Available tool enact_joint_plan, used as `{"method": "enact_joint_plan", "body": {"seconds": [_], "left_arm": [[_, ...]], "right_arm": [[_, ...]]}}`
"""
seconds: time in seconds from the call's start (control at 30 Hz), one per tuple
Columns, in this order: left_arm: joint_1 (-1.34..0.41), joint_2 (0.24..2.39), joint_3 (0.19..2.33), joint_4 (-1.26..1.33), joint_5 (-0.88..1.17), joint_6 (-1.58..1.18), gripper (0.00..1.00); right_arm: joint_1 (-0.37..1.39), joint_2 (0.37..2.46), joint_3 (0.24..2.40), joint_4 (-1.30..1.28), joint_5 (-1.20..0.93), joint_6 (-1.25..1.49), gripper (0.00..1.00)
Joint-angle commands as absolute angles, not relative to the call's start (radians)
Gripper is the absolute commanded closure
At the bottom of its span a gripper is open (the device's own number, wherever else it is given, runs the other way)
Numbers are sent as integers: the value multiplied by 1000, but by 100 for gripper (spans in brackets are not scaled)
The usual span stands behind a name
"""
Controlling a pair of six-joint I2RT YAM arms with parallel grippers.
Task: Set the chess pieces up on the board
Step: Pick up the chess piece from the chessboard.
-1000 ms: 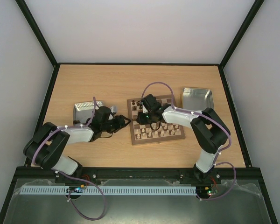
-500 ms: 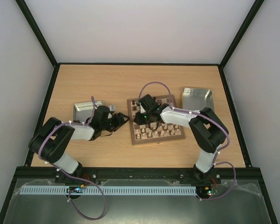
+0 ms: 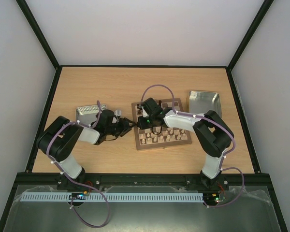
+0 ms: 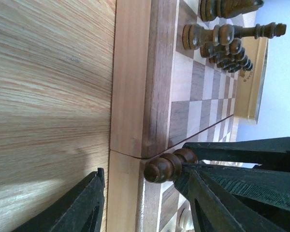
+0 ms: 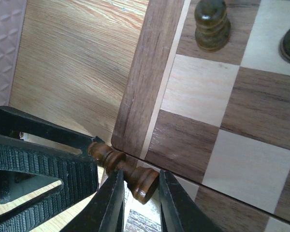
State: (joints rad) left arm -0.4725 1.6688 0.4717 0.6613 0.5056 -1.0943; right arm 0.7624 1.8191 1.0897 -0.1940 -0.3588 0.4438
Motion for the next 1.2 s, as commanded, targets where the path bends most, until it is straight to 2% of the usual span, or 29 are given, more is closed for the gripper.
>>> {"method": "enact_joint_plan", "body": {"seconds": [0.0,0.17,0.4,0.7,0.9,1.03,1.17], "left_arm": [[-456,1684,454,752,526,-1137,49],[-453,1700,428,838,527,-1193,53],[-453,1734,431,866,542,-1214,71],[-451,1762,439,875,527,-1213,74],[-451,1752,450,866,507,-1204,89],[-454,1701,454,782,470,-1156,93],[-489,1619,497,590,360,-1031,93]], "right_arm": [[773,1857,1103,-203,-359,423,82],[775,1869,1103,-185,-388,425,84],[779,1876,1106,-168,-416,428,85],[780,1880,1100,-167,-414,429,85],[780,1868,1097,-166,-397,447,85],[780,1816,1089,-169,-315,486,78],[780,1703,1051,-152,-118,561,68]]}}
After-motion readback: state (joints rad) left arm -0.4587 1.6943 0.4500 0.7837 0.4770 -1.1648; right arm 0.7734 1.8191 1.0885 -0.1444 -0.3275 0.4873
